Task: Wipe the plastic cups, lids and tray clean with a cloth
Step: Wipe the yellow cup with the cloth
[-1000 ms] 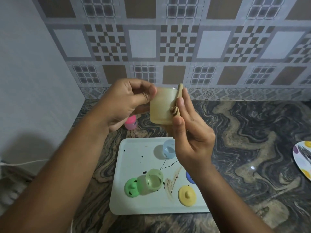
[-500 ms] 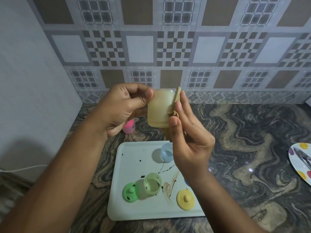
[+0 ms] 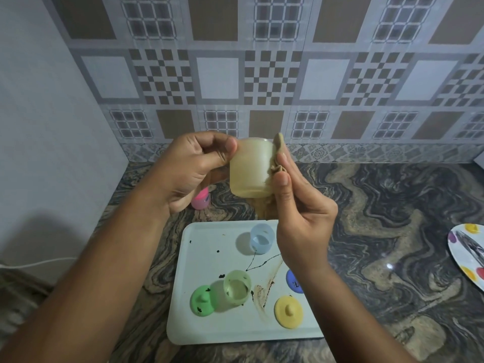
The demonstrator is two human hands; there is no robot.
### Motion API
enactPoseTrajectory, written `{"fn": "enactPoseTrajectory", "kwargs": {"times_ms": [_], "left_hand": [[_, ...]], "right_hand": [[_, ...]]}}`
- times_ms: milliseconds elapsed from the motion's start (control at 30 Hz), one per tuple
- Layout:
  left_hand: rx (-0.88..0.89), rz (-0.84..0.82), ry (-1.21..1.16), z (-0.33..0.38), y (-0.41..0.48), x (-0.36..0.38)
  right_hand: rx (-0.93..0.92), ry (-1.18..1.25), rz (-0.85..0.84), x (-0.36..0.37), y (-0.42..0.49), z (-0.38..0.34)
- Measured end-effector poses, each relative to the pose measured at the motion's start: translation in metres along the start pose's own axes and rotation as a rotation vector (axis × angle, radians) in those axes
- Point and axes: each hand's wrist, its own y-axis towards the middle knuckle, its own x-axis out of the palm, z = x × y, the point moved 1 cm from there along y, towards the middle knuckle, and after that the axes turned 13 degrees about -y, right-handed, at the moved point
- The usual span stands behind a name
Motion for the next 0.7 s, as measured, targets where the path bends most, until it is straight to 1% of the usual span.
{"fn": "enactPoseTrajectory", "kwargs": {"times_ms": [100, 167, 267, 400, 467, 533, 600, 700], "left_hand": [[0.001, 0.006, 0.002, 0.0016, 0.0005, -0.0002], [-0.003, 0.003, 0.01, 0.0035, 0.0002, -0.0004], [-0.016, 0.003, 0.001, 0.0048, -0.0007, -0.0014], [-0.027, -0.016, -0.026, 0.0059, -0.0004, -0.0031], [-0.026, -0.025, -0.04, 0.0063, -0.0011, -0.0028], [-0.02, -0.027, -0.04, 0.006, -0.0018, -0.0018], [-0.02, -0.03, -0.046, 0.006, -0.0017, -0.0013], [-0.047, -0.045, -0.078, 0.0097, -0.0028, -0.0009]], "right_hand": [[-0.014, -0.037, -0.04, 0.0026, -0.0037, 0.0004], [-0.036, -0.053, -0.022, 0.0027, -0.004, 0.0013], [0.013, 0.002, 0.026, 0.0003, -0.0011, 0.0011], [0.032, 0.069, -0.037, -0.003, -0.0024, -0.0015], [0.009, 0.056, -0.072, -0.0034, -0.0025, -0.0032], [-0.033, -0.013, -0.086, -0.0015, -0.0044, -0.0041], [-0.074, -0.072, -0.068, 0.0014, -0.006, -0.0043], [-0.118, -0.089, -0.052, 0.0012, -0.0046, -0.0036]]}}
